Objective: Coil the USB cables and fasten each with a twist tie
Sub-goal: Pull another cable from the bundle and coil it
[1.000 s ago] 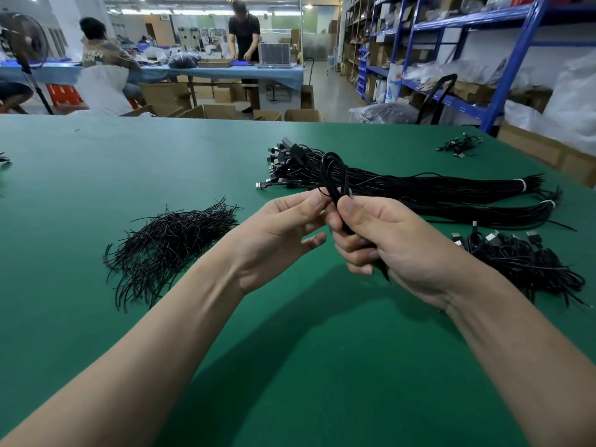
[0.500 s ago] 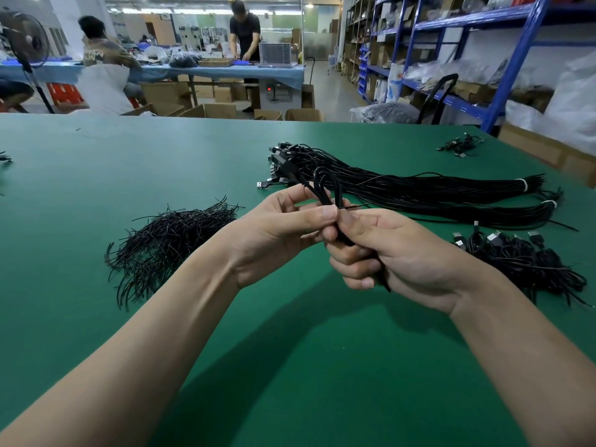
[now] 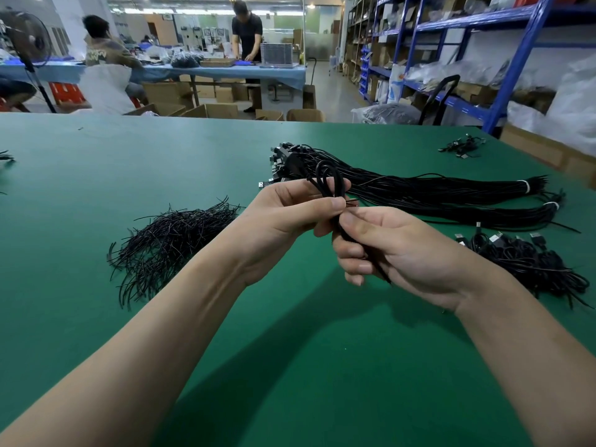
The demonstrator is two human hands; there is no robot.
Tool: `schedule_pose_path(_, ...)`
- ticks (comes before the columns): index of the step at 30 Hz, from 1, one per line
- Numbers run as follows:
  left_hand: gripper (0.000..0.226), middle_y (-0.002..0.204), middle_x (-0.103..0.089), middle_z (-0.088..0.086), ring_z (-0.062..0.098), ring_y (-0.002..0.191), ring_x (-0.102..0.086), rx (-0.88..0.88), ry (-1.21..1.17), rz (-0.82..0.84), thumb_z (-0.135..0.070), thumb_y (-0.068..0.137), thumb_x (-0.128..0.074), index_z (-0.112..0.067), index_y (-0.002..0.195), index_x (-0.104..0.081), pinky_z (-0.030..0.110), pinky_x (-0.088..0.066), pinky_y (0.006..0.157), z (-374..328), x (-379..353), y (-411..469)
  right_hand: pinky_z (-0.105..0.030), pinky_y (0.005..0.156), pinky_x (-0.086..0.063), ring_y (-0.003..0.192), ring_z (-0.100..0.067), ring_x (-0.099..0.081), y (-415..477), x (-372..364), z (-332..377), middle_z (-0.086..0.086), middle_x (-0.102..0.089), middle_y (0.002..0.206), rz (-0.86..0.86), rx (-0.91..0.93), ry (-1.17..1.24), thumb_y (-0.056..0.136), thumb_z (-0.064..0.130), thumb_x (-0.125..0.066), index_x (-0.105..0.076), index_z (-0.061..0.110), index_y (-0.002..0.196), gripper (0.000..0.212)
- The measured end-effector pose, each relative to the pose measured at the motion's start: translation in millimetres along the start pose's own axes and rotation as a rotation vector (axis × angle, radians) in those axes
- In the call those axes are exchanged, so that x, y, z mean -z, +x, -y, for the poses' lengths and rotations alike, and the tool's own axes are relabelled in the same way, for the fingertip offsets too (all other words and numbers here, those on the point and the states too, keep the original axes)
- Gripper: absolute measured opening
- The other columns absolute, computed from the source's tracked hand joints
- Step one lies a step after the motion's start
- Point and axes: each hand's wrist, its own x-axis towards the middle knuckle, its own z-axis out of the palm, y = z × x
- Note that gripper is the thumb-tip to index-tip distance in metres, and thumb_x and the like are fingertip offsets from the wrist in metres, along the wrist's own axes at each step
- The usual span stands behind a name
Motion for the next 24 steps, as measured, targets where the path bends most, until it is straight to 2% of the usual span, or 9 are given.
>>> schedule_pose_path(2,0.014,0.101,-0.067,0.020,0.029,0.095,-0.059,-0.010,0.033,-0.056,-0.012,0.081,-0.073,-0.014,0.094,-0.078,0.033,-0.047,0.090,-0.6,0.4,1.0,-0.031,0.062,-0.054,0.062,-0.015,-0.057,1.2,1.7,4.2,0.000,-0.061,0.070,-0.063,0.001,-0.208,0.100,0.036,-0.048,-0.063,0.001,0.115,0.041)
schedule_pose_path(4,0.015,0.101,-0.072,0.019,0.028,0.099,-0.066,-0.024,0.062,-0.105,-0.012,0.080,-0.078,-0.010,0.094,-0.076,0.034,-0.053,0.094,-2.1,0.5,1.4,-0.037,0.076,-0.057,0.073,-0.011,-0.068,1.7,2.6,7.8,0.004,-0.072,0.081,-0.195,0.051,-0.580,0.101,0.040,-0.050,-0.069,0.016,0.110,0.031)
schedule_pose_path(5,0.017,0.101,-0.072,0.020,0.027,0.098,-0.068,-0.027,0.070,-0.130,-0.013,0.078,-0.079,-0.008,0.094,-0.074,0.033,-0.056,0.093,-2.7,0.8,1.4,-0.035,0.080,-0.056,0.077,-0.008,-0.068,1.6,4.0,8.2,0.006,-0.073,0.084,-0.295,0.103,-0.768,0.097,0.045,-0.054,-0.069,0.023,0.105,0.028)
schedule_pose_path(7,0.010,0.095,-0.075,0.015,0.021,0.091,-0.073,-0.011,0.069,-0.175,-0.013,0.080,-0.075,-0.012,0.090,-0.073,0.027,-0.058,0.082,-3.2,0.9,1.5,-0.030,0.075,-0.052,0.079,-0.007,-0.065,0.4,6.5,7.4,0.008,-0.068,0.083,-0.491,0.247,-0.961,0.087,0.053,-0.060,-0.065,0.031,0.101,0.027)
schedule_pose_path(9,0.009,0.086,-0.075,0.007,0.016,0.080,-0.073,0.016,0.081,-0.186,-0.007,0.088,-0.071,-0.014,0.091,-0.074,0.024,-0.058,0.072,-1.5,-0.7,1.5,-0.032,0.072,-0.052,0.080,-0.009,-0.063,-0.2,7.0,7.5,0.012,-0.064,0.084,-0.554,0.395,-1.015,0.087,0.056,-0.061,-0.061,0.031,0.103,0.030)
schedule_pose_path(12,0.014,0.085,-0.073,0.003,0.015,0.076,-0.072,0.068,0.058,-0.132,-0.003,0.091,-0.066,-0.014,0.090,-0.074,0.026,-0.058,0.070,3.2,-5.6,0.9,-0.040,0.070,-0.053,0.079,-0.010,-0.061,0.2,8.4,5.9,0.014,-0.060,0.088,-0.535,0.528,-1.177,0.094,0.055,-0.055,-0.058,0.029,0.102,0.027)
schedule_pose_path(18,0.011,0.084,-0.071,0.001,0.008,0.072,-0.068,0.146,-0.084,0.035,-0.013,0.082,-0.070,-0.018,0.086,-0.079,0.024,-0.059,0.070,7.8,-6.0,0.4,-0.039,0.058,-0.044,0.064,-0.010,-0.047,-1.4,13.4,4.4,0.009,-0.055,0.073,-0.534,0.601,-1.313,0.102,0.053,-0.044,-0.054,0.021,0.085,0.037)
schedule_pose_path(21,0.024,0.092,-0.070,0.008,0.013,0.085,-0.072,0.150,-0.127,0.066,-0.015,0.080,-0.070,-0.006,0.102,-0.072,0.023,-0.059,0.069,10.1,-5.0,1.1,-0.040,0.055,-0.045,0.059,-0.011,-0.053,-1.7,12.8,2.3,0.012,-0.055,0.065,-0.543,0.629,-1.268,0.104,0.049,-0.040,-0.055,0.017,0.080,0.043)
schedule_pose_path(24,0.036,0.090,-0.071,0.008,0.016,0.089,-0.075,0.105,-0.086,0.068,-0.015,0.081,-0.070,0.010,0.105,-0.063,0.022,-0.059,0.068,9.3,-7.1,0.5,-0.041,0.055,-0.048,0.061,-0.009,-0.064,-0.2,9.6,-1.5,0.012,-0.061,0.063,-0.575,0.638,-1.127,0.105,0.043,-0.042,-0.059,0.009,0.078,0.046)
